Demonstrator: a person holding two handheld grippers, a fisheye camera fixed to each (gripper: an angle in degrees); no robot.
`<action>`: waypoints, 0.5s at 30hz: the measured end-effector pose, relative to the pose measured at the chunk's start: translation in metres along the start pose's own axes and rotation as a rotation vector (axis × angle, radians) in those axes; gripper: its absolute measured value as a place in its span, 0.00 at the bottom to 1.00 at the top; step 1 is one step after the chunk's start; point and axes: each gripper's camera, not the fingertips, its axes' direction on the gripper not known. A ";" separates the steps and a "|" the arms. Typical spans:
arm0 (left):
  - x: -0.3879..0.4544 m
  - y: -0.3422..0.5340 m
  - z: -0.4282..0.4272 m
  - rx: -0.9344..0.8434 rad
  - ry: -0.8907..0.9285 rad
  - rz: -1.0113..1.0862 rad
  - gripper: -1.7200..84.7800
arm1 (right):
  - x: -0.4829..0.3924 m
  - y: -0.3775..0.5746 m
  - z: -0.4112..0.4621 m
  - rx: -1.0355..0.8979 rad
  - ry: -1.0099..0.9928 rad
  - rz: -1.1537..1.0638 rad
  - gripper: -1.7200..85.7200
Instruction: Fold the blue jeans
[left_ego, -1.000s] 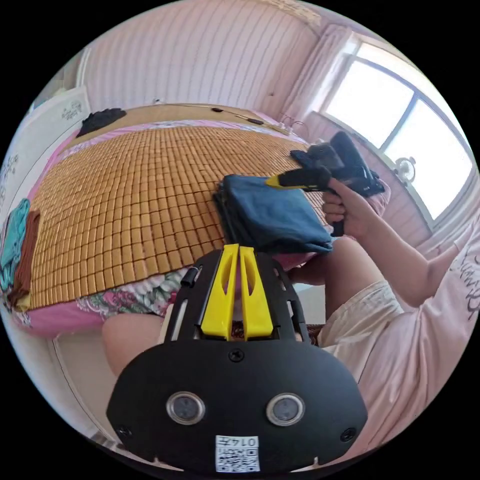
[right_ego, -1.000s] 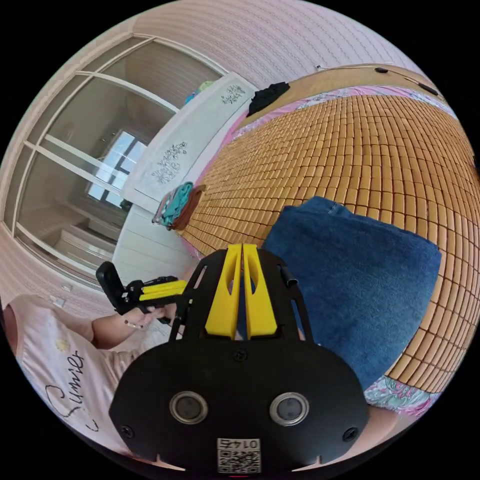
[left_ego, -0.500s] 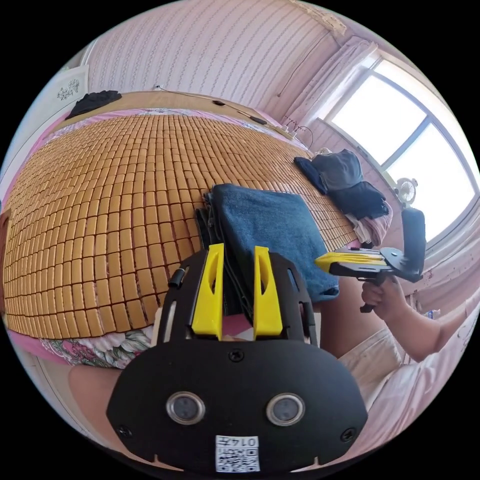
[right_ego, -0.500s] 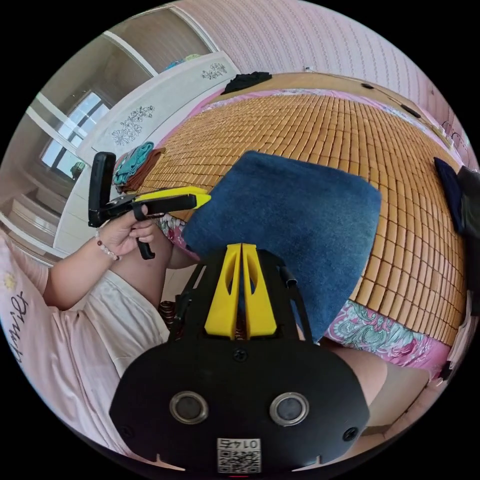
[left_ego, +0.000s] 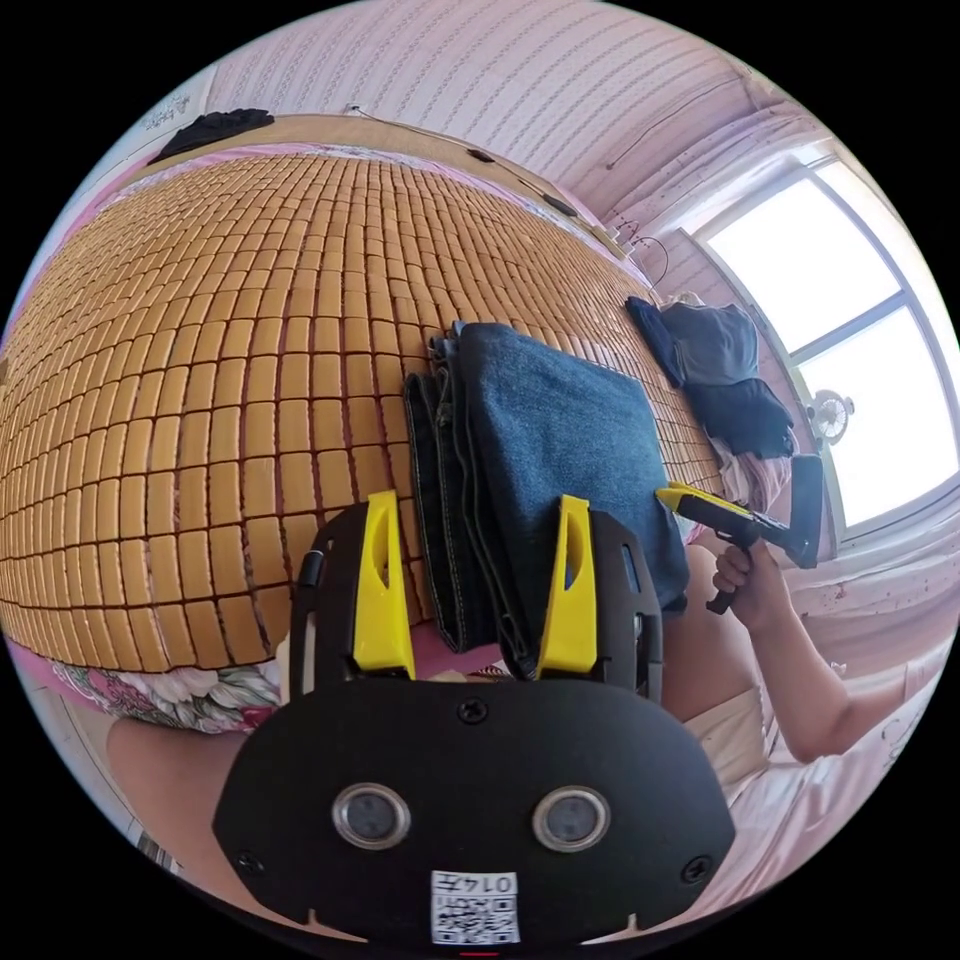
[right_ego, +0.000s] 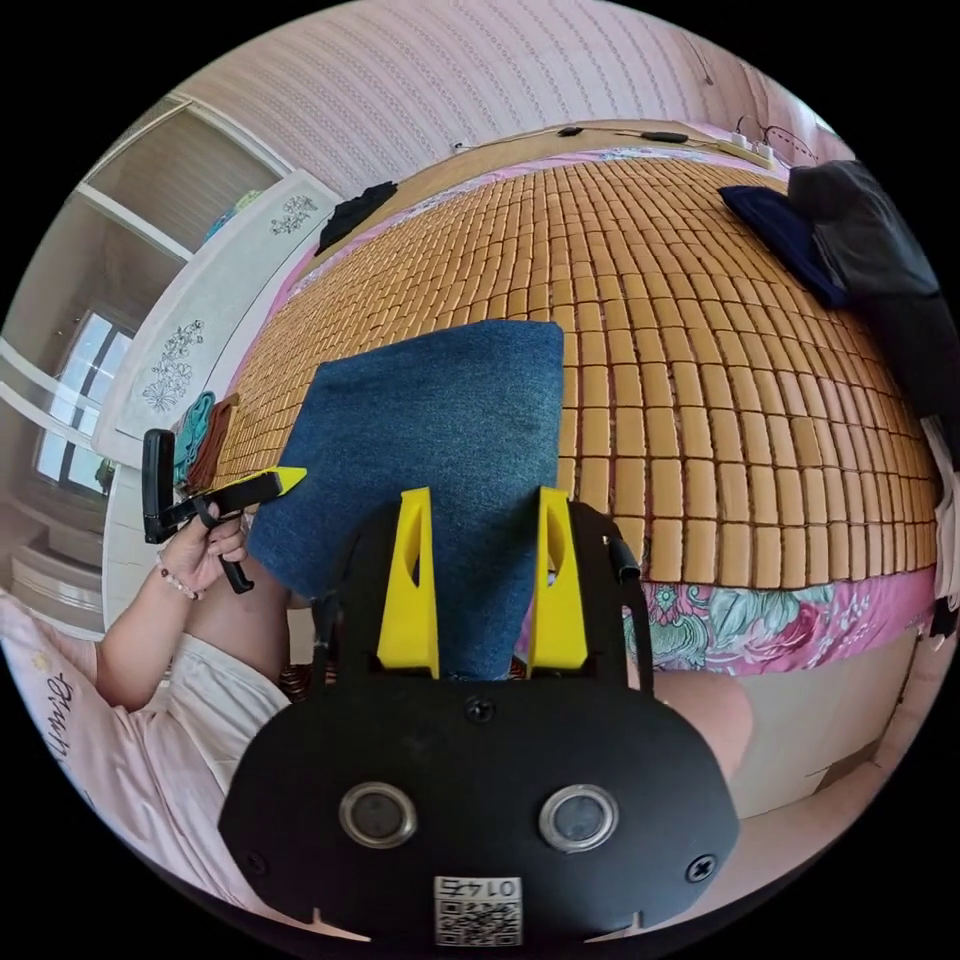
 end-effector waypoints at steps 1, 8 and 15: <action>-0.001 0.000 0.001 -0.004 -0.004 0.006 0.26 | 0.001 -0.001 -0.003 -0.006 0.013 -0.007 0.14; -0.011 0.008 0.006 -0.019 0.049 -0.007 0.22 | 0.014 -0.008 -0.012 0.009 -0.084 0.013 0.15; -0.024 0.014 0.009 -0.028 0.087 -0.002 0.21 | 0.014 -0.014 -0.015 0.010 -0.086 0.038 0.17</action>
